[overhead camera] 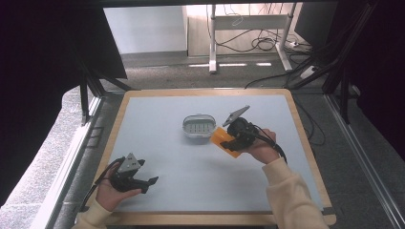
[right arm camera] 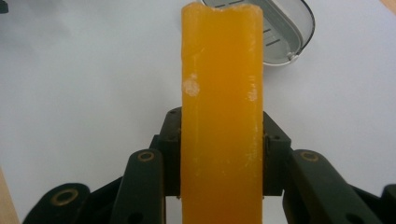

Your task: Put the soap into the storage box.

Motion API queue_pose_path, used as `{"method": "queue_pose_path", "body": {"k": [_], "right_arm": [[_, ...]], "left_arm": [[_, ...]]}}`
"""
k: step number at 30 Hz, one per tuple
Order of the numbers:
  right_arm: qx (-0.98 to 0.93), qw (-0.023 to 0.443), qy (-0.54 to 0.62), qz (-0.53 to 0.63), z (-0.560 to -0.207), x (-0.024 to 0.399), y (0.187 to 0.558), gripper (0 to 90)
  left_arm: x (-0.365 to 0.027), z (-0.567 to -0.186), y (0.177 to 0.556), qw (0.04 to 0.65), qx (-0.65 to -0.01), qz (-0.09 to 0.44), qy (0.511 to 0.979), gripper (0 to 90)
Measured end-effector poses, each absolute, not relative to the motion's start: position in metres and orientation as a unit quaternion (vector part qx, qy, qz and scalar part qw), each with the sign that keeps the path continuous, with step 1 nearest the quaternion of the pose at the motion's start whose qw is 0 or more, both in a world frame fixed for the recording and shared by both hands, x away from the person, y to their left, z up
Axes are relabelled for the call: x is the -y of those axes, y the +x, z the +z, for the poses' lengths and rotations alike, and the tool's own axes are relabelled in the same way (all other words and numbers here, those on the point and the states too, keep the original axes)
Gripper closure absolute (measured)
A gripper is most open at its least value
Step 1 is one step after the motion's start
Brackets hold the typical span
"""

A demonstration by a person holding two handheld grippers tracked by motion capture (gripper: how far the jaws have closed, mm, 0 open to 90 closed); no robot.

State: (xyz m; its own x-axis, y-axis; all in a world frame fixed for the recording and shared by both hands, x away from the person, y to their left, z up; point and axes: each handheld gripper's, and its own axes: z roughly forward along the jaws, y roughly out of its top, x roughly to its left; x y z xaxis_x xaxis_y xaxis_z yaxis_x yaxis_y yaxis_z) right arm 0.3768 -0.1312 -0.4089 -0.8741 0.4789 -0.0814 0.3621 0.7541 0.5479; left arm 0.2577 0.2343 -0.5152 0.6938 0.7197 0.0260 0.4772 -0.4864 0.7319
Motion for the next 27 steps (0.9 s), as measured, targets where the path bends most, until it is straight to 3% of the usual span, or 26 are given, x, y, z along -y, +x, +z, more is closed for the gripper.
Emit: {"method": "queue_pose_path", "body": {"k": [27], "right_arm": [[-0.94,0.094,0.192,0.268,-0.403,0.108,0.403,61.7]], "left_arm": [[-0.234,-0.516,0.258,0.363,-0.352,0.166,0.847,18.2]]}}
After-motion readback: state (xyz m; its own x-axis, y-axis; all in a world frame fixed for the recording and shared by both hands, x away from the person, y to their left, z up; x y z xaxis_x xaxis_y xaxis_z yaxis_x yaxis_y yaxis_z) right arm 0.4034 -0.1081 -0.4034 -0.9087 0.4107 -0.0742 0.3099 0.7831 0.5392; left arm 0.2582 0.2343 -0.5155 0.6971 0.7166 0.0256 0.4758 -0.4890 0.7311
